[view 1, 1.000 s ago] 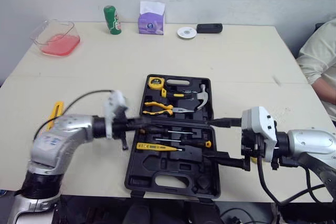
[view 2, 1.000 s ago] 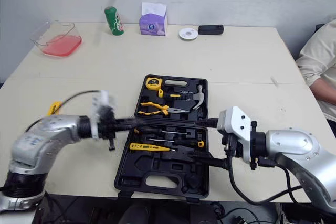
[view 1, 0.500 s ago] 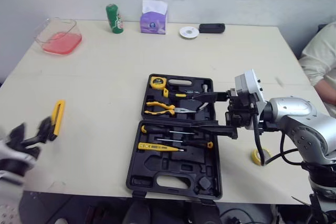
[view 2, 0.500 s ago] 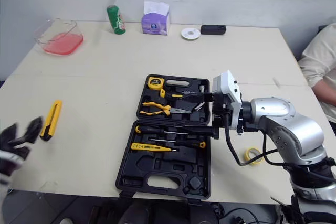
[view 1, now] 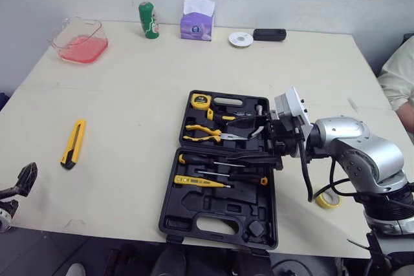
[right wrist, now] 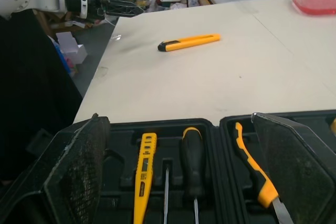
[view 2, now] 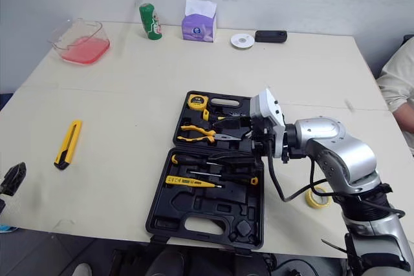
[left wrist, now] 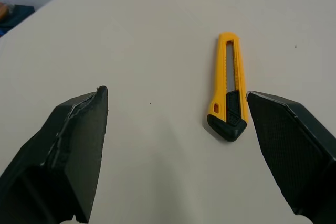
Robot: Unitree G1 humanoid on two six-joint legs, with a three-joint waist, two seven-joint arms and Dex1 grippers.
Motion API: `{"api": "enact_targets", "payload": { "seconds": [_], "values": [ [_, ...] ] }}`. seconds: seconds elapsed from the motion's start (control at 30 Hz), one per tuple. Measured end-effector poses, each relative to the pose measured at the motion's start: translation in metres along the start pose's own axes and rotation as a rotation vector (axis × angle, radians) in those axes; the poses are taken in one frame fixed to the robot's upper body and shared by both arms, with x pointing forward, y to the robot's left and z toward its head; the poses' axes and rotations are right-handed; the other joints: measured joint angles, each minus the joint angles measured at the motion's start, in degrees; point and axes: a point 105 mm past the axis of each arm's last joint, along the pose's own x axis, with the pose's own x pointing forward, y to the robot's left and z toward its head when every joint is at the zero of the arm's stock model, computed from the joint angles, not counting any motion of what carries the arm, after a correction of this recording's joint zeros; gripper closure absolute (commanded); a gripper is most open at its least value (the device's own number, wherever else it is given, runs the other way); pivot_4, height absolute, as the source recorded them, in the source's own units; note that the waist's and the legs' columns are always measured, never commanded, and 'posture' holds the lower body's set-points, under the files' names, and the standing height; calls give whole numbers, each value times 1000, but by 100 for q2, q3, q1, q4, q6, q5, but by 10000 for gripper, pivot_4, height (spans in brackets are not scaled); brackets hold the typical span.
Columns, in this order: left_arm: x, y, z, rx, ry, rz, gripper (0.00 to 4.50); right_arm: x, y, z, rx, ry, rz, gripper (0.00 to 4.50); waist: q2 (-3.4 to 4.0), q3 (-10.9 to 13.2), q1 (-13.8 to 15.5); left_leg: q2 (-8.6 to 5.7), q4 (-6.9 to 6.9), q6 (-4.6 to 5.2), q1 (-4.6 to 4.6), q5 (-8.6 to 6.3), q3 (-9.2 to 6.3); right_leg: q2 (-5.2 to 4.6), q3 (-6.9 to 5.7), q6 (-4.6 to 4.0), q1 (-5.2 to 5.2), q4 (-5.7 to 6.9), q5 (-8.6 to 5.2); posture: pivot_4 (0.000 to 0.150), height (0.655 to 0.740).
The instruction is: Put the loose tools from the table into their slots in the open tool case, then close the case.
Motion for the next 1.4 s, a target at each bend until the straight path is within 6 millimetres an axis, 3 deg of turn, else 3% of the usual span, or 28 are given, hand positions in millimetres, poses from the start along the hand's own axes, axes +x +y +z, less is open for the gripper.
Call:
{"api": "enact_targets", "payload": {
  "seconds": [0.33,0.43,0.8,0.97,1.03,1.2,1.3,1.4],
  "values": [
    [48,-40,-24,94,205,-206,487,-5,13,-6,-12,17,-69,0,25,15,-25,-2,-10,0,-3,0,-8,-7,-34,-1,-9,0,0,1500,7400],
    [58,-37,-33,87,254,-175,487,-6,18,-7,-10,24,-84,0,27,16,-19,-6,-6,-1,-5,0,-11,-9,-36,-1,-9,2,0,1500,7400],
    [77,-45,-30,100,268,-203,487,-12,18,-3,-33,32,-128,0,75,25,9,-10,-1,-10,0,14,-17,-14,-36,-3,-4,18,1,1500,7400],
    [82,-52,-27,106,250,-237,22879,-13,18,-2,-29,39,-129,0,76,26,-9,-9,-2,-11,0,14,-20,-13,-36,-3,-4,17,2,1500,7400],
    [84,-52,-24,102,244,-239,29564,-13,18,-2,-30,38,-129,0,76,26,-15,-9,-3,-11,0,14,-20,-13,-38,-4,-5,16,2,1500,7400],
    [85,-54,-7,121,214,-265,29578,-15,19,1,-38,38,-131,0,69,30,-39,-7,-5,-11,-4,14,-19,-10,-39,-3,-9,12,2,1500,7400],
    [77,-76,26,175,136,-393,29585,-18,20,2,-43,45,-136,0,59,36,-26,-8,-3,-11,-12,14,-23,-13,-37,-4,-11,6,2,1500,7400],
    [36,-156,67,346,17,-807,29743,-26,27,-5,-15,97,-127,0,54,40,64,-14,4,-9,-34,13,-54,-29,-35,-18,-10,-2,12,1500,7400]
  ]
}}
